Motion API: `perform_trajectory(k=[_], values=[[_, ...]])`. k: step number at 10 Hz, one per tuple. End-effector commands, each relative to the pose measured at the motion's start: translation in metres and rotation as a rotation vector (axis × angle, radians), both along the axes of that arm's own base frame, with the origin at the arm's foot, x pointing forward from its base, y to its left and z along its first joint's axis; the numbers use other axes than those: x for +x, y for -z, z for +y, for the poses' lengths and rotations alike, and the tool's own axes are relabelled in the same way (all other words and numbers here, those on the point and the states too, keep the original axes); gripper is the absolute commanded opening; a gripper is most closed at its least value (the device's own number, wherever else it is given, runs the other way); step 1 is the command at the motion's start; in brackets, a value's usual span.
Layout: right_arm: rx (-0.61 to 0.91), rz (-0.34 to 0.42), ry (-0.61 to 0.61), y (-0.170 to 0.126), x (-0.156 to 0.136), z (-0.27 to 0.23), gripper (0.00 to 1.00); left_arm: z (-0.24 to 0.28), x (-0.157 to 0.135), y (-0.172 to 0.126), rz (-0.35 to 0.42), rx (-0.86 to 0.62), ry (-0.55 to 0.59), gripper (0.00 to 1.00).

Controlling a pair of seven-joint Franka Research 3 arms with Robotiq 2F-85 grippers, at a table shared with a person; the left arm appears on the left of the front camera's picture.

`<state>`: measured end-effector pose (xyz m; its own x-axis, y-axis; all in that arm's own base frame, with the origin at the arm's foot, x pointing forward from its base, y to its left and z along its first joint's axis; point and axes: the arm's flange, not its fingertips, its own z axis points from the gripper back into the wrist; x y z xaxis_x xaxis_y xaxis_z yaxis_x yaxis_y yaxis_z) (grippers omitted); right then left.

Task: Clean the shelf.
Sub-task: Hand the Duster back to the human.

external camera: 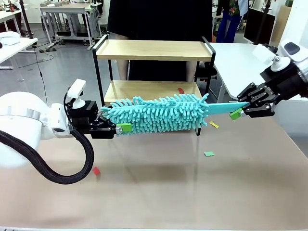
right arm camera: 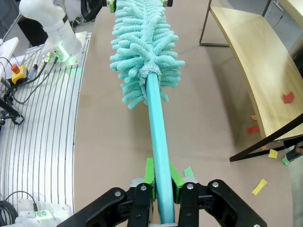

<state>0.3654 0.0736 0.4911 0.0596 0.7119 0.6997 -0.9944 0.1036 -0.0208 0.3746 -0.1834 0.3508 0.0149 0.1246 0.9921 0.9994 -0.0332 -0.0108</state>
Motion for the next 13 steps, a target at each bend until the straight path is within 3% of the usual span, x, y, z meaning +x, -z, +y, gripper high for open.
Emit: perform_trajectory(k=[1,2,3,4,10,11,12,13], values=[[0.034,-0.021,-0.019,0.0,0.001,0.001,0.12,-0.001,-0.012,0.0,-0.046,-0.007,0.002,0.4],[0.034,-0.021,-0.019,0.0,0.001,0.001,0.12,0.0,-0.011,-0.001,-0.04,-0.015,0.003,0.0],[0.034,-0.021,-0.019,0.0,0.001,0.001,0.12,0.001,-0.01,-0.002,-0.029,-0.034,0.007,0.38],[0.034,-0.021,-0.019,0.0,0.001,0.001,0.12,0.001,-0.01,-0.002,-0.02,-0.041,0.011,0.0],[0.034,-0.021,-0.019,0.0,0.001,0.001,0.12,0.0,-0.006,0.0,-0.008,-0.04,0.02,0.0],[0.034,-0.021,-0.019,0.0,0.001,0.001,0.12,-0.003,-0.006,0.0,0.032,-0.028,-0.034,0.0],[0.034,-0.021,-0.019,0.0,0.001,0.001,0.12,0.0,-0.001,0.0,-0.007,-0.022,0.009,0.0],[0.001,0.001,-0.006,0.0,-0.001,0.0,0.67,0.0,-0.001,0.0,-0.007,-0.022,0.009,0.0]])
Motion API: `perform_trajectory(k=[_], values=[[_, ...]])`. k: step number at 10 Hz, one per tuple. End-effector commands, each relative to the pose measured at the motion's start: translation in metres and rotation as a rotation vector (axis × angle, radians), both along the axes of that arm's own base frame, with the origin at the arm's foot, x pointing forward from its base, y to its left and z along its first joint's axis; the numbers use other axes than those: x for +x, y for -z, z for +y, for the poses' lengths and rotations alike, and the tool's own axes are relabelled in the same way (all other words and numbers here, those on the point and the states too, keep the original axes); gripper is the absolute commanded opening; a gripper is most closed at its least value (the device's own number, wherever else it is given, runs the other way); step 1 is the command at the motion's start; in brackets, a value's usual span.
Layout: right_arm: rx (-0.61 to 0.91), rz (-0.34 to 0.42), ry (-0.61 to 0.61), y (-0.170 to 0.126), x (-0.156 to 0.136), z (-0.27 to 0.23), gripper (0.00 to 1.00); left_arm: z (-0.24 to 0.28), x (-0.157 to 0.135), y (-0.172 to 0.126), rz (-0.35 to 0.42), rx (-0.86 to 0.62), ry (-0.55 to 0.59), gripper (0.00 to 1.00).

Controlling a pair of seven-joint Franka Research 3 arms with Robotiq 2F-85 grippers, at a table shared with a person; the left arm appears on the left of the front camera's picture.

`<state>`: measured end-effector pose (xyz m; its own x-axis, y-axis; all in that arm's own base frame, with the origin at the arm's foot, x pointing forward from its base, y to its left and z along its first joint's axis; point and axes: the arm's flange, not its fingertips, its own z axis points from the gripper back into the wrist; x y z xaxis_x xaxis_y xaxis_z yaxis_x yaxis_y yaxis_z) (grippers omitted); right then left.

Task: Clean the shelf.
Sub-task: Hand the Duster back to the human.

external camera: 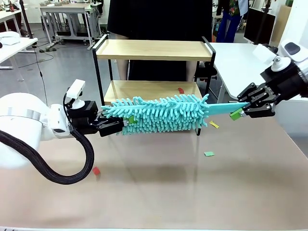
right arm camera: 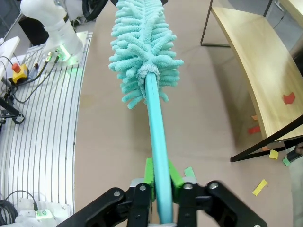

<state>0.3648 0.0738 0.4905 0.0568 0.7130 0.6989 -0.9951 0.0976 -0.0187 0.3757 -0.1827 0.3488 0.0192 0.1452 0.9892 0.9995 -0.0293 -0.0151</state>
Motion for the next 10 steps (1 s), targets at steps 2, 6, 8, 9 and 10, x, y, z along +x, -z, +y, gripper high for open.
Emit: perform_trajectory(k=[2,6,8,9,10], values=[[0.014,-0.002,0.004,-0.012,0.002,0.0,1.0,0.0,-0.002,-0.002,-0.012,-0.001,0.013,0.0],[0.23,-0.013,0.056,-0.069,0.003,-0.035,1.0,0.0,-0.002,-0.002,-0.012,-0.001,0.013,0.0],[0.39,-0.018,0.234,-0.091,0.003,-0.076,1.0,0.0,-0.002,-0.002,-0.012,-0.001,0.013,0.0],[0.471,-0.042,0.333,-0.096,0.0,-0.096,1.0,0.0,-0.002,-0.002,-0.012,-0.001,0.013,0.0],[0.531,-0.063,0.408,-0.099,-0.005,-0.113,1.0,0.0,-0.002,-0.002,-0.012,-0.001,0.013,0.0]])
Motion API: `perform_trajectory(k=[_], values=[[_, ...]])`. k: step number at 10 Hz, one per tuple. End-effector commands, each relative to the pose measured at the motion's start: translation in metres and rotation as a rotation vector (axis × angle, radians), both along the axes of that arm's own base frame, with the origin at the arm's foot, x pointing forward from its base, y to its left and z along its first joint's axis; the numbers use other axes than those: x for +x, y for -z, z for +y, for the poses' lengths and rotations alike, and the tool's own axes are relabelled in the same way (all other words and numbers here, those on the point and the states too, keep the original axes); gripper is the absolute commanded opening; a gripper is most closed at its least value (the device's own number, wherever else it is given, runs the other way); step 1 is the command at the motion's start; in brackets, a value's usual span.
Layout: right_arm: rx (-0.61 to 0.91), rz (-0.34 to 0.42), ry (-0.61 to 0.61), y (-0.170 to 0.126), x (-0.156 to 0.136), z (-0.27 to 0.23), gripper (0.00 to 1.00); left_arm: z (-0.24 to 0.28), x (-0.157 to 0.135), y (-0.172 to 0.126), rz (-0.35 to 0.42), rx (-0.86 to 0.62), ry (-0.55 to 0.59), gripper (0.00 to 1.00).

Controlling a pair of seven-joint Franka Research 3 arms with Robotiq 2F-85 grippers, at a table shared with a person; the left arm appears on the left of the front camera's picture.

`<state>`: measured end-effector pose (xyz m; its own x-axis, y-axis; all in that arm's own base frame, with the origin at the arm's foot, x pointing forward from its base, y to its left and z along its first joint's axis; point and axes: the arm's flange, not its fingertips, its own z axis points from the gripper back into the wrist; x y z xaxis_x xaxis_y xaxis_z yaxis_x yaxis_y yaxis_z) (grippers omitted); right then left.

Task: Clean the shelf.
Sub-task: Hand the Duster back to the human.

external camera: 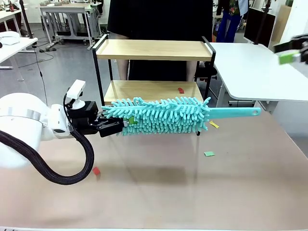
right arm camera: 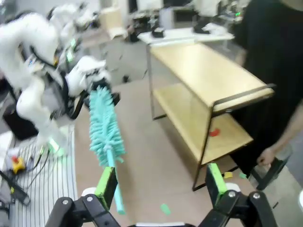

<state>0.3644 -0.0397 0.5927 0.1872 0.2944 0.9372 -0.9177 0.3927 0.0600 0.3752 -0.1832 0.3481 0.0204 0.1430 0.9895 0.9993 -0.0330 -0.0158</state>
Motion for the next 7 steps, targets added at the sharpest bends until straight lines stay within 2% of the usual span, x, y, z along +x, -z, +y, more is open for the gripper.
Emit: perform_trajectory(k=[1,2,3,5,7], values=[[0.126,-0.039,0.148,0.003,-0.01,-0.012,1.0,0.0,-0.001,-0.003,-0.013,-0.003,0.009,0.0],[0.153,-0.034,0.181,0.006,-0.01,-0.02,1.0,0.0,-0.001,-0.003,-0.013,-0.003,0.009,0.0],[0.067,-0.007,0.079,-0.003,-0.004,-0.021,1.0,0.0,0.0,0.0,0.0,0.0,0.0,0.18],[0.067,-0.007,0.079,-0.003,-0.004,-0.021,1.0,0.032,-0.004,-0.046,-0.055,-0.042,-0.147,0.18],[0.067,-0.007,0.079,-0.003,-0.004,-0.021,1.0,0.065,-0.011,-0.11,-0.105,-0.113,-0.32,0.18]])
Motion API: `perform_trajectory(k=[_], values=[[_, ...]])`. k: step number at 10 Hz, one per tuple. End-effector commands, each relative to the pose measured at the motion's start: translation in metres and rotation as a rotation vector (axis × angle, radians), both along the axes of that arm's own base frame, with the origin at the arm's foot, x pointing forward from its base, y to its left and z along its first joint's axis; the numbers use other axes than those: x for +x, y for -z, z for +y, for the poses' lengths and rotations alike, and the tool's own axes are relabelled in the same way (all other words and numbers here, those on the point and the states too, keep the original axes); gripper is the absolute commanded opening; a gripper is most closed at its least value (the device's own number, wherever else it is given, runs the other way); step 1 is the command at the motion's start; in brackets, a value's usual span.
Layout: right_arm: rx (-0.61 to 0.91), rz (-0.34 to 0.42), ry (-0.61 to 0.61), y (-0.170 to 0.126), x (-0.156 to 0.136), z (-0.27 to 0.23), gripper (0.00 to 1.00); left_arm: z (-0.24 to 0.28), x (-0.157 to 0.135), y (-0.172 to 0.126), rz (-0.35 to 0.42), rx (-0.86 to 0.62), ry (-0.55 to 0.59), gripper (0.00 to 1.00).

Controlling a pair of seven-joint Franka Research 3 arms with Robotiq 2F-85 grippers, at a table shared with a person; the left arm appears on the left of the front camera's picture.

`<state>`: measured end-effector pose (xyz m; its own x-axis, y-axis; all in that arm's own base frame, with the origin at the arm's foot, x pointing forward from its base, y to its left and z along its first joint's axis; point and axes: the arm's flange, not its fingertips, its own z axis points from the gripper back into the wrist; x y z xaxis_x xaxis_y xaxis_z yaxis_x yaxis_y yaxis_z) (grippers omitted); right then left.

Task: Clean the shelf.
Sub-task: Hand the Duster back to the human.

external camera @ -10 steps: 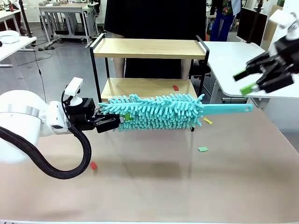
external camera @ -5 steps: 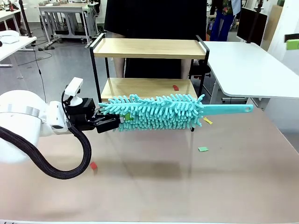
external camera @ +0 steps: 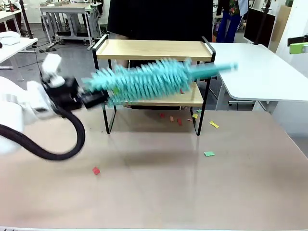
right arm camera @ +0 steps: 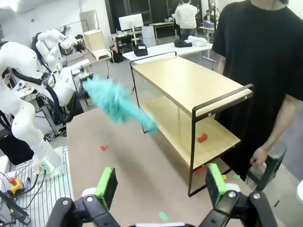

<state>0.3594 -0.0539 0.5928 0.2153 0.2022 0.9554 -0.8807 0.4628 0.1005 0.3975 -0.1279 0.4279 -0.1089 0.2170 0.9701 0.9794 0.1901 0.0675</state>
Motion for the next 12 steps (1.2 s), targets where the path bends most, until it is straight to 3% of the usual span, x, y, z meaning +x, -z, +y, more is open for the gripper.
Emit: perform_trajectory(k=[1,3,6,9,12], values=[[-0.013,-0.014,-0.006,-0.003,0.001,-0.006,1.0,0.024,-0.04,-0.06,-0.047,-0.059,-0.162,0.18],[-0.013,-0.014,-0.006,-0.003,0.001,-0.006,1.0,0.055,-0.057,-0.111,-0.093,-0.134,-0.332,0.18],[-0.013,-0.014,-0.006,-0.003,0.001,-0.006,1.0,0.125,-0.07,-0.152,-0.064,-0.177,-0.792,0.18],[-0.013,-0.014,-0.006,-0.003,0.001,-0.006,1.0,0.186,-0.066,-0.145,0.027,-0.202,-1.122,0.18],[-0.013,-0.014,-0.006,-0.003,0.001,-0.006,1.0,0.202,-0.037,-0.097,0.166,-0.168,-1.192,0.18]])
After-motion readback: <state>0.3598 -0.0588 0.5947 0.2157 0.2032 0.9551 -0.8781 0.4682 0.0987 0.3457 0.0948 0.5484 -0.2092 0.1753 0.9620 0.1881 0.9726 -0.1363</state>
